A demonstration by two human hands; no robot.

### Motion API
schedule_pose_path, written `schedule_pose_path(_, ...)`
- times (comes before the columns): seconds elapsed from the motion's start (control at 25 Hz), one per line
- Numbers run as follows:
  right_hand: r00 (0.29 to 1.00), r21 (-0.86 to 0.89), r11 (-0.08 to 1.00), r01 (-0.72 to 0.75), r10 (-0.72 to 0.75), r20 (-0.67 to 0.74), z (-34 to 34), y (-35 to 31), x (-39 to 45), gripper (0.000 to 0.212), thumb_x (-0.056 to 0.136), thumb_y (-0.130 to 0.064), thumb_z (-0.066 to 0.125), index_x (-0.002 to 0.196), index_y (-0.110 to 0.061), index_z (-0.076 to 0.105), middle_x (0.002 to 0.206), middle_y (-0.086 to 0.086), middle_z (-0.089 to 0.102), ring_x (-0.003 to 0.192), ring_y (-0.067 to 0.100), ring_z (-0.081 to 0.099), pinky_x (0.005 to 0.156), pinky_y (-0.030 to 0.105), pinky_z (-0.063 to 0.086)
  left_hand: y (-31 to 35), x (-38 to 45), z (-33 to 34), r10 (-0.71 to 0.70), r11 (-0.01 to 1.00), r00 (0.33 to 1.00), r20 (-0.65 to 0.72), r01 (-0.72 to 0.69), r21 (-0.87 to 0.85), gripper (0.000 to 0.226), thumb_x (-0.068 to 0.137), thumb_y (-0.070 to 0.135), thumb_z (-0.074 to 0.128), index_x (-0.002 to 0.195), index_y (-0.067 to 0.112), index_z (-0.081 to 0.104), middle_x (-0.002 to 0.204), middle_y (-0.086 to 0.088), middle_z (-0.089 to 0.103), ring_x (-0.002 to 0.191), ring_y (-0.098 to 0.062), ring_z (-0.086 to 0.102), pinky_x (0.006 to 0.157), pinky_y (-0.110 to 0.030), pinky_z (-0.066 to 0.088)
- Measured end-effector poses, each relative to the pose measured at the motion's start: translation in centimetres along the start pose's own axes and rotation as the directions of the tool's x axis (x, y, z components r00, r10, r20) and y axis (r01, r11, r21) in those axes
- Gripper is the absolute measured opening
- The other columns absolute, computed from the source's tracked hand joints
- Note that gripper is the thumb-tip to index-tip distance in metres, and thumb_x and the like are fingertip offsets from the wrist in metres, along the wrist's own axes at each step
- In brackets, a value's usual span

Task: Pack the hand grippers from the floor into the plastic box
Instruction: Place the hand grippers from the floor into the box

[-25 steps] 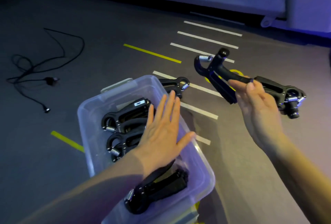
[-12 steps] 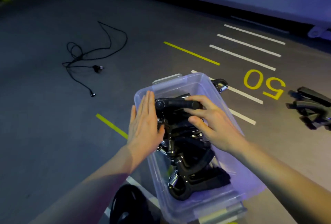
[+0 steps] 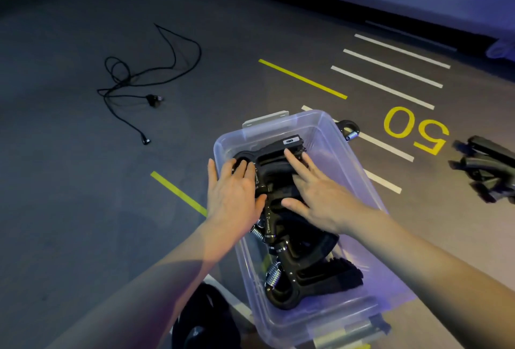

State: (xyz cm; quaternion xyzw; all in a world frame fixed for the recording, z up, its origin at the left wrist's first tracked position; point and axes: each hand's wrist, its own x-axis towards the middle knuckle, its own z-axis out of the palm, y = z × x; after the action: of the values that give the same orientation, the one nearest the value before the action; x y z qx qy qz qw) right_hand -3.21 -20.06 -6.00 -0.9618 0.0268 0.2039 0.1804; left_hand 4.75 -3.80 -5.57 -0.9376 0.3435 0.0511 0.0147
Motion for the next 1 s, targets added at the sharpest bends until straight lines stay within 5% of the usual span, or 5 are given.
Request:
schedule_pose_path(0.2,0.996,0.238,0.967,-0.087,0.091,-0.005,0.7,-0.8,0.3,0.056,0.094,-0.052,0.038,0.124,-0.006,0.048,0.153,-0.004,-0.029,0.144,0.020,-0.019,0.117,0.039,0.014,0.2,0.0,-0.1,0.166,0.981,0.986,0.008,-0.166,0.099,0.062,0.092,0.045,0.042,0.146,0.027,0.019,0.153,-0.007,0.020,0.141,-0.026,0.015,0.106,-0.055,-0.018)
schedule_pose_path(0.36,0.949,0.390,0.920,-0.035,0.153,-0.276,0.3,-0.8,0.2,0.030,0.097,-0.031,0.044,0.121,-0.016,0.054,0.158,0.001,0.012,0.146,0.019,0.009,0.115,0.032,0.018,0.4,0.0,-0.1,0.211,0.963,0.975,0.065,-0.219,0.160,0.066,0.094,0.046,0.036,0.148,0.025,0.003,0.156,-0.007,0.007,0.142,-0.025,0.012,0.110,-0.053,-0.011)
schedule_pose_path(0.56,0.964,0.114,0.991,-0.066,0.093,-0.248,1.4,0.4,1.6,0.070,0.094,-0.056,0.024,0.151,-0.027,-0.005,0.157,-0.010,-0.014,0.145,0.011,-0.015,0.119,0.036,-0.001,0.3,0.1,0.3,0.171,0.964,0.984,0.055,-0.179,0.197,0.083,0.091,0.058,0.033,0.146,0.016,-0.013,0.156,-0.013,-0.007,0.143,-0.030,0.000,0.112,-0.049,-0.005)
schedule_pose_path(0.76,0.960,0.138,0.985,-0.103,0.135,-0.245,1.5,0.6,2.1,0.078,0.089,-0.066,0.024,0.151,-0.026,-0.003,0.158,-0.009,-0.011,0.145,0.011,-0.010,0.119,0.037,0.002,0.7,0.6,0.9,0.152,0.949,0.979,0.132,-0.182,0.257,0.086,0.086,0.070,0.014,0.145,0.015,-0.017,0.155,-0.015,-0.006,0.143,-0.030,-0.002,0.112,-0.050,-0.006)
schedule_pose_path(1.0,0.945,0.122,0.980,-0.157,0.185,-0.271,0.3,0.4,0.9,0.076,0.091,-0.063,0.030,0.151,-0.021,0.009,0.160,-0.005,0.001,0.147,0.015,-0.001,0.119,0.042,-0.002,1.3,1.2,1.0,0.132,0.991,0.991,-0.022,-0.133,-0.018,0.084,0.080,0.063,0.027,0.140,0.004,0.036,0.143,-0.023,0.038,0.131,-0.036,0.038,0.106,-0.056,0.015)
